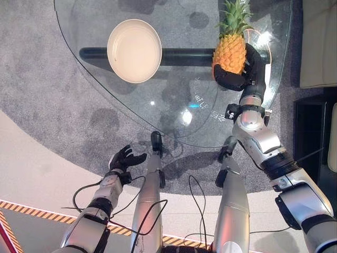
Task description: Pick up the fruit to the plate
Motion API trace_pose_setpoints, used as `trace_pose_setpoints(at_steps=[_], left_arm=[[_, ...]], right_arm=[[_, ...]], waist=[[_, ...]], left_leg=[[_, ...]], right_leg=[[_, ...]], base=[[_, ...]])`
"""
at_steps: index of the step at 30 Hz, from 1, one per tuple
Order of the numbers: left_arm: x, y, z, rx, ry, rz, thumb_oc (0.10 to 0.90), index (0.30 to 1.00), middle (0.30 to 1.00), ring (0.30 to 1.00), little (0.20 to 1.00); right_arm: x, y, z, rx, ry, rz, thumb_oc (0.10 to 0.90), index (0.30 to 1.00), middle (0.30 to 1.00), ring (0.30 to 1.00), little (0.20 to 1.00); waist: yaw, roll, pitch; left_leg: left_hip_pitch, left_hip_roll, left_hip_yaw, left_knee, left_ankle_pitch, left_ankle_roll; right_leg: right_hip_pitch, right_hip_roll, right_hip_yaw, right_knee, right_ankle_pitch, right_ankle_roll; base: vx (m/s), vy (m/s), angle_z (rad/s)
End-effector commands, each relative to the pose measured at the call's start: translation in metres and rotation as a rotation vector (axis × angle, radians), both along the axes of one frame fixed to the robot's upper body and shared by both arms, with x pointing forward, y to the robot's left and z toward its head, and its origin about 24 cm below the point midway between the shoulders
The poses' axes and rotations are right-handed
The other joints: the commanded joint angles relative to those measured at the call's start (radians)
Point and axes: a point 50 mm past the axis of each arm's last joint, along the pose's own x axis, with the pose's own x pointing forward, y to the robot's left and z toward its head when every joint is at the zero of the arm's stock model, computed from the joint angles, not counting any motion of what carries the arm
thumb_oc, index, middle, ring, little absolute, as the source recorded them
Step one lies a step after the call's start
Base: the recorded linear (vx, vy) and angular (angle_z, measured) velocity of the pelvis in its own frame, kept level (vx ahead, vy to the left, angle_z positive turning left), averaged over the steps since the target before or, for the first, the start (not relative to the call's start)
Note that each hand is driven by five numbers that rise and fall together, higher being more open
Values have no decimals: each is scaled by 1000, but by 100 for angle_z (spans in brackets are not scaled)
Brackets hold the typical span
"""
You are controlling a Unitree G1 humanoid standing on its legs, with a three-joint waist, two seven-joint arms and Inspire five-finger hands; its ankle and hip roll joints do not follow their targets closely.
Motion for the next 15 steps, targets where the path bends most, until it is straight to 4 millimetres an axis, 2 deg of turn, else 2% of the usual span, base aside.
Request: trace_pose_setpoints(at_steps=[1, 8, 9, 10, 15], left_arm=[[-18, 15, -12, -51, 24, 93, 800, 900, 900, 900, 900], [-16, 19, -8, -110, -16, 139, 800, 900, 900, 900, 900], [-15, 20, -6, -130, -38, 163, 800, 900, 900, 900, 900], [-9, 22, 1, -160, -78, 195, 800, 900, 900, 900, 900], [-3, 33, 19, -269, -206, 383, 800, 900, 900, 900, 900]], right_arm=[[1, -3, 8, -13, -12, 18, 100, 300, 300, 300, 200], [1, -7, 8, -17, -10, 9, 100, 300, 300, 300, 200], [1, -7, 9, -22, -15, 6, 100, 300, 300, 300, 200], [1, -8, 14, -31, -35, -2, 100, 300, 300, 300, 200], [-2, -10, 21, -97, -94, -46, 100, 300, 300, 300, 200]], waist=[[7, 26, -19], [4, 28, -19], [4, 29, -19], [3, 28, -19], [3, 32, -19]], left_leg=[[-49, 15, -48, 88, -65, -30], [-42, 15, -46, 84, -64, -32], [-44, 15, -45, 84, -63, -32], [-73, 13, -44, 82, -36, -27], [-72, 10, -47, 81, -38, -27]], right_leg=[[-19, -5, -14, 4, -9, 34], [-14, -3, -12, 1, -10, 35], [-15, -3, -11, 0, -9, 34], [-40, -4, -16, -10, 19, 24], [-42, -3, -10, -4, 12, 24]], base=[[0, 0, 0], [0, 0, 0], [-58, 16, 0], [-55, 16, 1], [-10, 3, 0]])
